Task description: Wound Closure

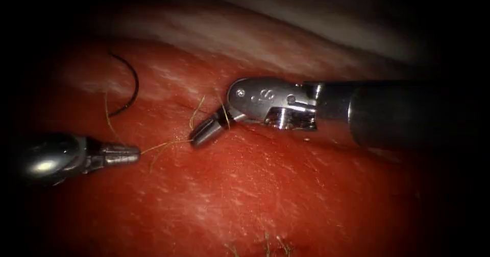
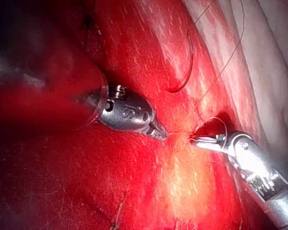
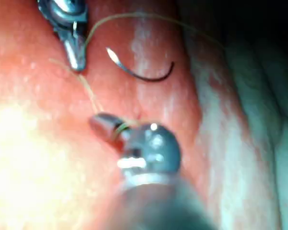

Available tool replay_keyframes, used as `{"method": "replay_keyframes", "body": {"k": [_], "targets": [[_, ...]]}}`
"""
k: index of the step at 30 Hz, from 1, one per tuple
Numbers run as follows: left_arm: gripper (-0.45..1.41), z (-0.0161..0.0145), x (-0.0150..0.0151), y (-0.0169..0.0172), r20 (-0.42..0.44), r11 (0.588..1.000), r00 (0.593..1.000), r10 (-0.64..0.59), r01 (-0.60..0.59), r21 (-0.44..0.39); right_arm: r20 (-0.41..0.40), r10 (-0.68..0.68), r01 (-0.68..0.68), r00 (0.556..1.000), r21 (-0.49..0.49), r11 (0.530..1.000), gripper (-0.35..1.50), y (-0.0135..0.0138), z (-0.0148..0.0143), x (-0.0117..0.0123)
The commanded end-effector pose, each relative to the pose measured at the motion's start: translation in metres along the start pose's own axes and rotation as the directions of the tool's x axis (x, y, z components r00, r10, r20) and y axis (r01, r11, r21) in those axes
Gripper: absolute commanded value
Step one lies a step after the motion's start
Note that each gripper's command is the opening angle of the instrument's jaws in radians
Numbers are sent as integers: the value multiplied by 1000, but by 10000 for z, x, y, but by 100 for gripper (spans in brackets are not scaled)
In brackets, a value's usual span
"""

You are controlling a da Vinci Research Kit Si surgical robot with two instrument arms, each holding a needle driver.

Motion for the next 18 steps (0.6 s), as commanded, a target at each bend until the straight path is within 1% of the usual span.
{"method": "replay_keyframes", "body": {"k": [1,2,3,7,11,15,18], "targets": [[-35,3,-7,16,3,1000,1000,-6,6,-12,-4,2,-2,1000,6,1000,-35,4,0,3],[-35,2,-7,22,4,1000,1000,-5,5,-18,-7,1,-1,1000,7,1000,-35,2,-1,2],[-35,-2,-6,35,7,1000,1000,-4,4,-26,-15,1,-1,1000,5,1000,-35,-2,-3,1],[-35,-12,-7,58,15,999,1000,-3,4,-48,-21,1,0,1000,3,1000,-35,-8,-4,1],[-35,-30,-7,86,27,998,1000,-5,7,-65,-30,6,-6,1000,2,1000,-35,-11,-3,7],[-35,-45,-5,94,28,997,1000,-5,8,-78,-37,8,-8,999,-3,1000,-35,-10,3,10],[-35,-56,-7,95,28,998,1000,-4,6,-70,-43,9,-9,999,-1,1000,-35,-15,11,11]]}}
